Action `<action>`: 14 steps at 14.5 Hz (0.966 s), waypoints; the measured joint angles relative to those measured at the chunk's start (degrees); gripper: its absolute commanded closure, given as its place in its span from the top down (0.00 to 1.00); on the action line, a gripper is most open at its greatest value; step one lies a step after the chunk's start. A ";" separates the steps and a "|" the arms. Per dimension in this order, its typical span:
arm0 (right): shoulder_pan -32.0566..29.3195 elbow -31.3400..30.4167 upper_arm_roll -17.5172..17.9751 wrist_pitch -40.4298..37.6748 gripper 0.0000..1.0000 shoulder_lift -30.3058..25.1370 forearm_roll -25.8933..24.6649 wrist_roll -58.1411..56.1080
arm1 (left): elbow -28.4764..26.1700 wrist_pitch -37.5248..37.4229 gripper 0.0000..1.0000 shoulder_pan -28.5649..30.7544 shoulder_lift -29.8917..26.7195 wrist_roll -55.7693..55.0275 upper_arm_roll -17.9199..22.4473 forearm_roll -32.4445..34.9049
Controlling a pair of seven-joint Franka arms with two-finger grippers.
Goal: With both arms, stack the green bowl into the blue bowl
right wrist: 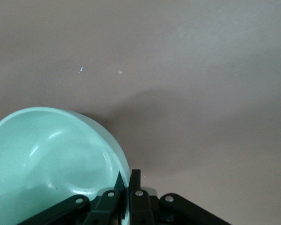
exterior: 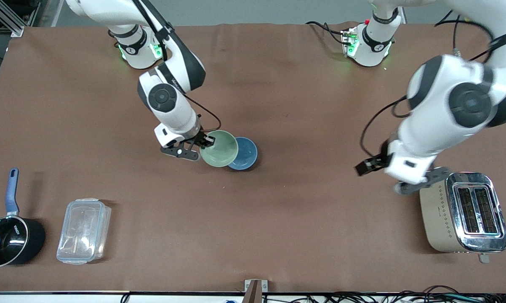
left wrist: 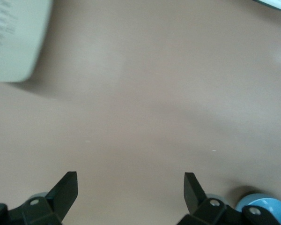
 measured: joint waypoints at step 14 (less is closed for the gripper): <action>1.40 0.74 2.66 7.18 0.07 5.61 0.06 4.99 | -3.57 -9.36 1.00 8.62 -13.08 22.94 -0.05 0.00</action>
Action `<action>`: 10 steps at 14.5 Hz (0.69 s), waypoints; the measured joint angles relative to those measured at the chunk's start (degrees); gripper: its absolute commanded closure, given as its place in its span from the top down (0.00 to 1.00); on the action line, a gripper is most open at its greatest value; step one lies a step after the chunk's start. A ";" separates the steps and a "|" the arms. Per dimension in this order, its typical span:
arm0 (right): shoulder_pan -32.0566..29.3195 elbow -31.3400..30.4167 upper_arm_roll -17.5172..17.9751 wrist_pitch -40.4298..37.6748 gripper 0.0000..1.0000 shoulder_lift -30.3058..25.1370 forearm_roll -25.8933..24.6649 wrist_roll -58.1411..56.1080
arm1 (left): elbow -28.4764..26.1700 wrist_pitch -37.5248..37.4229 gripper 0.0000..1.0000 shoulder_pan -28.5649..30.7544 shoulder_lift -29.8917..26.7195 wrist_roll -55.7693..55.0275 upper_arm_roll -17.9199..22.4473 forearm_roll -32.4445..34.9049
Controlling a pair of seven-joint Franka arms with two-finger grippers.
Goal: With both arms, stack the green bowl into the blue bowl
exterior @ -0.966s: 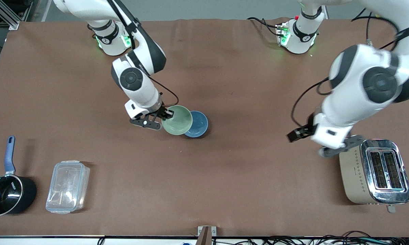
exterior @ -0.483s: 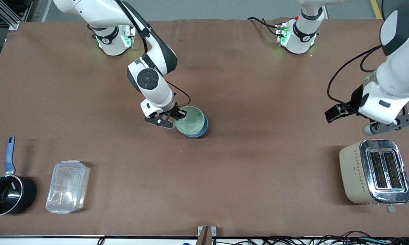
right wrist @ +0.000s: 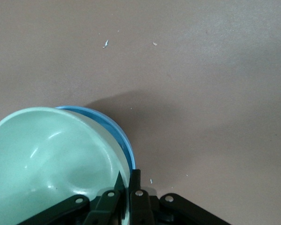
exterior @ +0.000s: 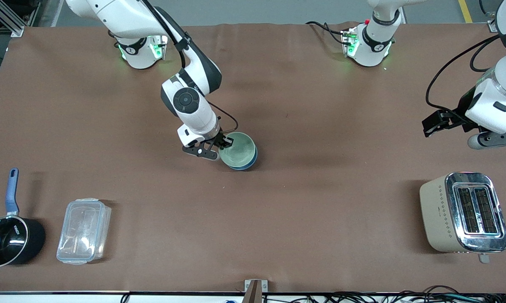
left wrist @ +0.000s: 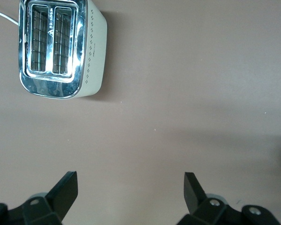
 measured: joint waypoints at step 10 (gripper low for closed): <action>-0.30 3.04 -0.18 -4.19 1.00 -0.05 -0.08 0.66 | -0.08 1.75 1.00 0.09 -0.72 0.84 -0.09 0.00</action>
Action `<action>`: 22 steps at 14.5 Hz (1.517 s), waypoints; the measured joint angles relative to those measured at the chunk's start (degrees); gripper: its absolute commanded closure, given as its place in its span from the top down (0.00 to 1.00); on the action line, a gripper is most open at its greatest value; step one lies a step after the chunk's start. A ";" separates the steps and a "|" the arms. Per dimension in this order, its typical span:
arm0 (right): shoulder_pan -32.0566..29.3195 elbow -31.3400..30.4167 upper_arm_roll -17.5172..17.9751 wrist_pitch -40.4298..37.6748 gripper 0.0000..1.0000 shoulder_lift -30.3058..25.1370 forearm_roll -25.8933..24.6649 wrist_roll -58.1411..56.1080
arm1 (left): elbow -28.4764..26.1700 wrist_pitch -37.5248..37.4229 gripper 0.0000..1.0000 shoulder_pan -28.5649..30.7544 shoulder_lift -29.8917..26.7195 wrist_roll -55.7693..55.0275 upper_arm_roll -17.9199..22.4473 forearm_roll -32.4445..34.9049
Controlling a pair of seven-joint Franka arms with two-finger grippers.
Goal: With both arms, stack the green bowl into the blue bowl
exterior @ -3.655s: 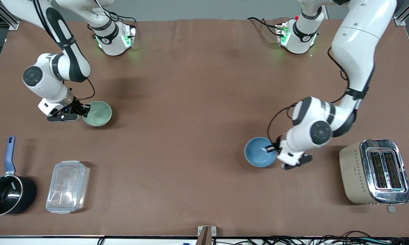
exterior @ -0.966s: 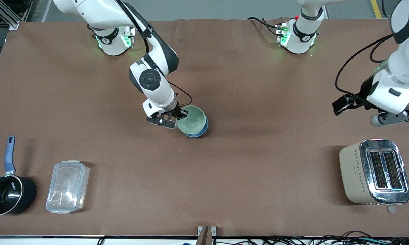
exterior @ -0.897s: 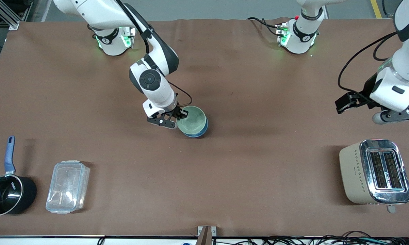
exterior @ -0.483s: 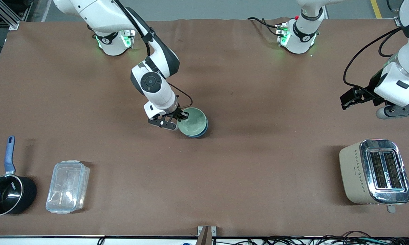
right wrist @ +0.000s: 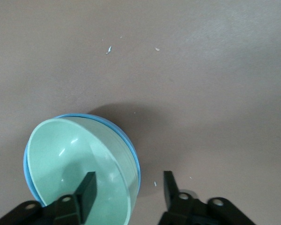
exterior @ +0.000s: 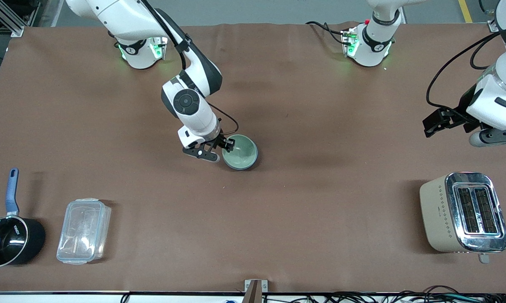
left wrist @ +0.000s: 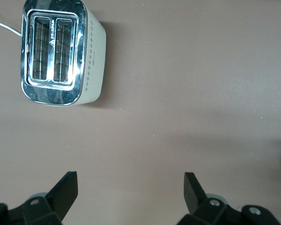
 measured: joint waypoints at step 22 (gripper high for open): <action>-21.36 23.25 -13.82 -50.37 1.00 -24.72 -4.44 -46.85 | -2.32 -3.48 1.00 -10.13 -6.28 7.43 14.00 -4.60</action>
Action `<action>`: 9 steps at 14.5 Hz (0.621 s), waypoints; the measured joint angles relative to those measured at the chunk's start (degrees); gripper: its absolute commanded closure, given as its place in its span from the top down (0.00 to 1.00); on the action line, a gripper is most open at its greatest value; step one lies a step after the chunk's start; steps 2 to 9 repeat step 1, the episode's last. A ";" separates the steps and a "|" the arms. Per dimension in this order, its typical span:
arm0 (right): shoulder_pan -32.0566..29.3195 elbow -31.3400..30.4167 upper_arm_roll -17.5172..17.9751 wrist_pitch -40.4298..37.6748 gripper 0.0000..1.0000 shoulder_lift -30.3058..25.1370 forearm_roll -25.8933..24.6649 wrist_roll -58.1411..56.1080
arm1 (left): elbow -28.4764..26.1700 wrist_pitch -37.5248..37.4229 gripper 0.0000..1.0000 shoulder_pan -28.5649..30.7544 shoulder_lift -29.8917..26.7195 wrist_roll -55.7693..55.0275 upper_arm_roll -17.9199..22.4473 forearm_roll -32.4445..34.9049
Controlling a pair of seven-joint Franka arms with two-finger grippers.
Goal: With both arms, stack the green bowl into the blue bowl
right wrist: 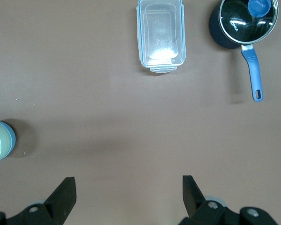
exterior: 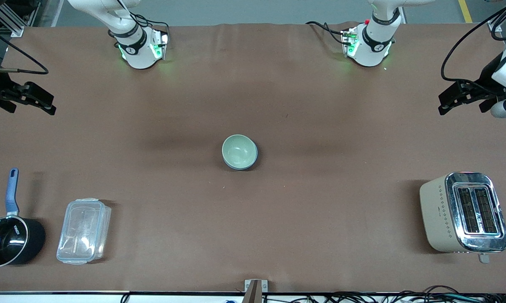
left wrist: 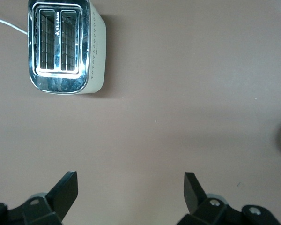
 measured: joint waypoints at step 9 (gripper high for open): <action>-0.01 -0.10 -0.77 0.00 1.00 0.22 0.47 -0.20 | -0.01 -0.12 1.00 -0.03 0.00 1.33 -0.08 0.00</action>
